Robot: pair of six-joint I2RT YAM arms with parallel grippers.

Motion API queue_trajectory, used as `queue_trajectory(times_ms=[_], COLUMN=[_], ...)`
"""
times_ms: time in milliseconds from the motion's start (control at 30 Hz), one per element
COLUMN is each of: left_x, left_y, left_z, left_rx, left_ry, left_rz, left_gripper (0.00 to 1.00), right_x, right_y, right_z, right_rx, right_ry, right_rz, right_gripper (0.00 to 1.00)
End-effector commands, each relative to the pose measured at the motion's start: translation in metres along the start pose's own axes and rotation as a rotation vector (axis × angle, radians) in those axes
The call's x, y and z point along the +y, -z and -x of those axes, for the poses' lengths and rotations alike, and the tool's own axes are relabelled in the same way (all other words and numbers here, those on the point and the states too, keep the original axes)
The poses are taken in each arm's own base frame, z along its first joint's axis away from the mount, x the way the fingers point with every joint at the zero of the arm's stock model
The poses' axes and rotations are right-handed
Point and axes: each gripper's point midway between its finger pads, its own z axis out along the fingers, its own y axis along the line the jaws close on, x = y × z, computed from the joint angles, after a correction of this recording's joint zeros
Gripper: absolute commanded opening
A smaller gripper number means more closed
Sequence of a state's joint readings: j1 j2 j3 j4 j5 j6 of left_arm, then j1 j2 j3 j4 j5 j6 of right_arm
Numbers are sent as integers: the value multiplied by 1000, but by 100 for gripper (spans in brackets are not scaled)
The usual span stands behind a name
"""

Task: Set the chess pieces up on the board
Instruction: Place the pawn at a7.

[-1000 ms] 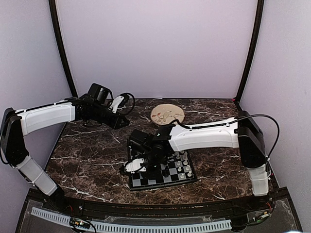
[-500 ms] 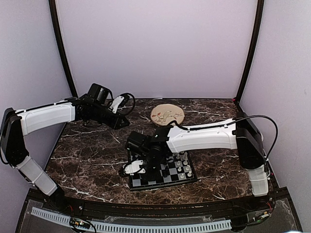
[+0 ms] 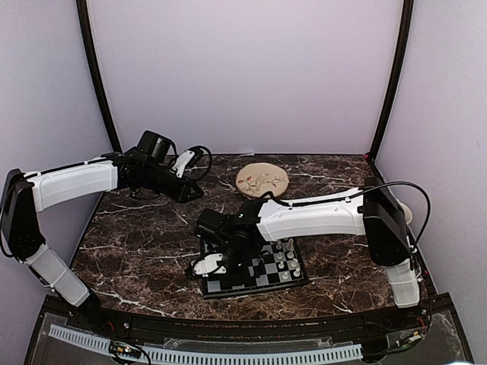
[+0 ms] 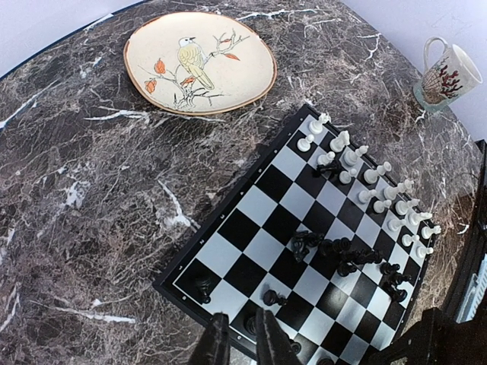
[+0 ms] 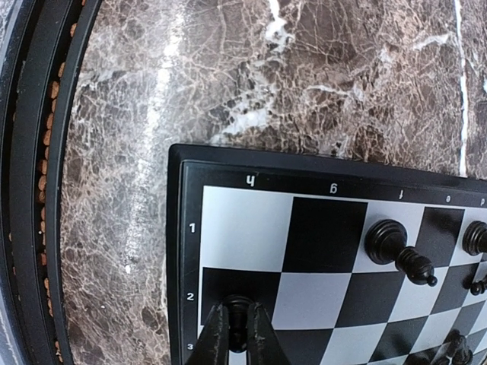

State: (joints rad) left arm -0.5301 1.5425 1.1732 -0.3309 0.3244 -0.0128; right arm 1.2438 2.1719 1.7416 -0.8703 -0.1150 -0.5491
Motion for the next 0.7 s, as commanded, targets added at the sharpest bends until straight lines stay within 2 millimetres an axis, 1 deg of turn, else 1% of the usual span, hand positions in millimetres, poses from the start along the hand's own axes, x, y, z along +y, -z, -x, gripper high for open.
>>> queue_trajectory(times_ms=[0, 67, 133, 200, 267, 333, 400, 467, 533, 600, 667], left_x=[-1, -2, -3, -3, -3, -5, -10, -17, -25, -32, -39], left_y=[3, 3, 2, 1, 0, -2, -3, -6, -8, -11, -13], left_z=[-2, -3, -4, -5, -6, -8, -9, -11, -13, -15, -18], left_rx=[-4, -2, 1, 6, 14, 23, 32, 48, 64, 89, 121], left_ry=[11, 12, 13, 14, 16, 16, 16, 22, 36, 58, 84], left_rz=[-13, -18, -22, -26, -31, -44, -75, -126, -179, -226, -275], left_gripper=[14, 14, 15, 14, 14, 14, 15, 15, 16, 16, 17], right_x=[4, 4, 1, -4, -10, -22, -35, -49, -61, -73, -83], right_y=[-1, -1, 2, 13, 32, 62, 89, 116, 136, 152, 162], right_z=[8, 8, 10, 14, 17, 20, 18, 10, -2, -18, -33], right_rx=[-10, -10, -19, -40, -68, -120, -178, -240, -285, -324, -355], right_ry=[15, 12, -1, -15, -25, -41, -75, -114, -154, -194, -233], right_rz=[13, 11, -4, -13, -24, -41, -50, -60, -71, -85, -109], right_gripper=[11, 16, 23, 30, 32, 33, 34, 35, 35, 35, 34])
